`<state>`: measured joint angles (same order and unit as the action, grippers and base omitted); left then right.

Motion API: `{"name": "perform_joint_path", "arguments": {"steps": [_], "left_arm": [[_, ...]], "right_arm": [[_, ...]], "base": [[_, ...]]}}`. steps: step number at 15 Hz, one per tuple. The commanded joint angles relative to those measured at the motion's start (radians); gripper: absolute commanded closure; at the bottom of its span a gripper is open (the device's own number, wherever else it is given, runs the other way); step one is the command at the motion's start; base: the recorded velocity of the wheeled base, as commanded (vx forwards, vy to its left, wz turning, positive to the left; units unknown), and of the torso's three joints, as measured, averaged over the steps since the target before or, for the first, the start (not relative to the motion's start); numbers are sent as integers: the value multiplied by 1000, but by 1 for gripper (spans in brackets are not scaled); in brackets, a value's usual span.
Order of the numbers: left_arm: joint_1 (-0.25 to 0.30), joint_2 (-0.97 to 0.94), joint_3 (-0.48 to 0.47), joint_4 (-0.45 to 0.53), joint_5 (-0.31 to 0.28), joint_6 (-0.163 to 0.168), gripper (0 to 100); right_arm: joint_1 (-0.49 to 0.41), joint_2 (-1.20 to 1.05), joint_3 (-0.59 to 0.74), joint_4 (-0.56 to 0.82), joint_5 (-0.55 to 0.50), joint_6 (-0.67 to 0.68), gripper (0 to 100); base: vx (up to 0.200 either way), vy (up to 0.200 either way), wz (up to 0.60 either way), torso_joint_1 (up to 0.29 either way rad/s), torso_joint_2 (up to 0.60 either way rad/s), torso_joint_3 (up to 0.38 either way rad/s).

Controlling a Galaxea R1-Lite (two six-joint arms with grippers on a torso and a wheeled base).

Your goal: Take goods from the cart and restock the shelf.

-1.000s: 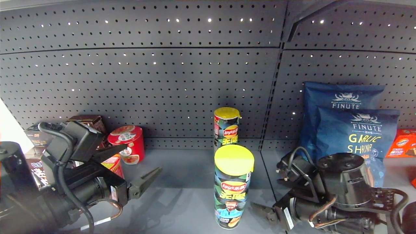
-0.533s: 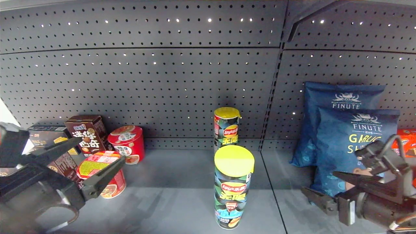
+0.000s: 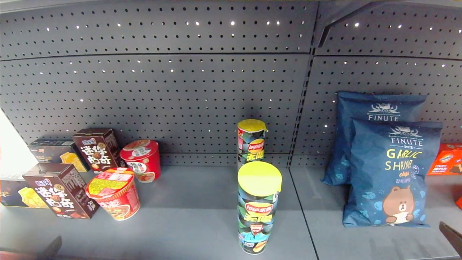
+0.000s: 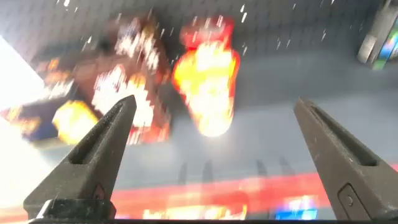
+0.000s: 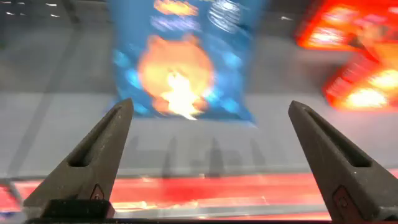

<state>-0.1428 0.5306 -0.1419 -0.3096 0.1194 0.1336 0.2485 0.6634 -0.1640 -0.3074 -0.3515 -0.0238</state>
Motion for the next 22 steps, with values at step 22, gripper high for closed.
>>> {"name": "perform_joint_path", "arguments": {"steps": [22], "left_arm": [[15,-437,142,313,-205,-55,0]], "right_arm": [[-95,-571,164,240,341,-57,0]], "base": [[0,0,0,0,0,0]]}}
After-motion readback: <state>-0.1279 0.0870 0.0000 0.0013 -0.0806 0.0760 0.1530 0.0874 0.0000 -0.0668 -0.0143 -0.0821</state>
